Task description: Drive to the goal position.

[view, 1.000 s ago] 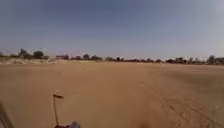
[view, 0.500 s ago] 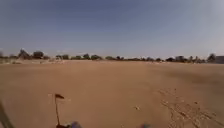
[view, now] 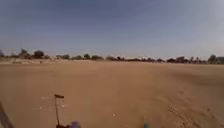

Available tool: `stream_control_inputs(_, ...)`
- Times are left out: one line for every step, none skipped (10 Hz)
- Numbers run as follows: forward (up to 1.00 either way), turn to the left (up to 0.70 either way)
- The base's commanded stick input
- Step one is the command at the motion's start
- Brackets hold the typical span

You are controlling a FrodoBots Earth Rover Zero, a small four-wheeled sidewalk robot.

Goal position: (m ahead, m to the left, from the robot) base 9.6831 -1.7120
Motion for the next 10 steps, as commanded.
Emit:
stream_control_inputs(0.50,0.00)
stream_control_inputs(0.50,0.00)
stream_control_inputs(0.50,0.00)
stream_control_inputs(0.50,0.00)
stream_control_inputs(0.50,0.00)
stream_control_inputs(0.50,0.00)
stream_control_inputs(0.50,0.00)
stream_control_inputs(0.50,0.00)
stream_control_inputs(0.50,0.00)
stream_control_inputs(0.50,0.00)
